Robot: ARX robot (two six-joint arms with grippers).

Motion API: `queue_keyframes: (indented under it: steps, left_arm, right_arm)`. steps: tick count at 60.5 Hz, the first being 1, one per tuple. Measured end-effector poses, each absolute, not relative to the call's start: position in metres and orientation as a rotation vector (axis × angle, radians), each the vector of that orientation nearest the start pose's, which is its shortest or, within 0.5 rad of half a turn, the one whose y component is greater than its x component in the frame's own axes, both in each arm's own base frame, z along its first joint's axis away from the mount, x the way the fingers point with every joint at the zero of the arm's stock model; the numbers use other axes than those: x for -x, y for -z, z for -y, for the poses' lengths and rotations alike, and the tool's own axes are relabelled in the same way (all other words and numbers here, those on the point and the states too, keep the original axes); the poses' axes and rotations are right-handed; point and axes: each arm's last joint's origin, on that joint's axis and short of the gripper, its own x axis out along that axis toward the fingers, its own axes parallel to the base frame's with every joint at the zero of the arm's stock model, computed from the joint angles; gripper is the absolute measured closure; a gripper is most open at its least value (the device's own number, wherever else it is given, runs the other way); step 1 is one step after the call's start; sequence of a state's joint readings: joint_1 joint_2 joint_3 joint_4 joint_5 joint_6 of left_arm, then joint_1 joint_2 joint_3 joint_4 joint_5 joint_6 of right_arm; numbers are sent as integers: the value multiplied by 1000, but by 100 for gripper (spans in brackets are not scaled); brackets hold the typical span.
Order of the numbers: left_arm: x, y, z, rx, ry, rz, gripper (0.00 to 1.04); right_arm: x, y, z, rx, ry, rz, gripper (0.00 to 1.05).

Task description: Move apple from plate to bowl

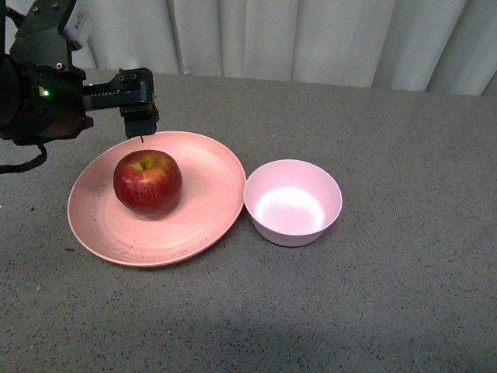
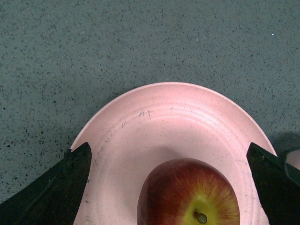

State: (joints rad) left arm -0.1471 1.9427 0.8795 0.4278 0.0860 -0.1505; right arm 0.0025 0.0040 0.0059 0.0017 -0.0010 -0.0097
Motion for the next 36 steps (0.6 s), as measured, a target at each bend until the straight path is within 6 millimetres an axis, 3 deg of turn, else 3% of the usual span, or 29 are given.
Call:
queue_keyframes:
  steps: [36]
  left_arm:
    - [-355,-81,67,147,224,-792,7]
  right_arm:
    - [-98,-165,0,10,-3,4,9]
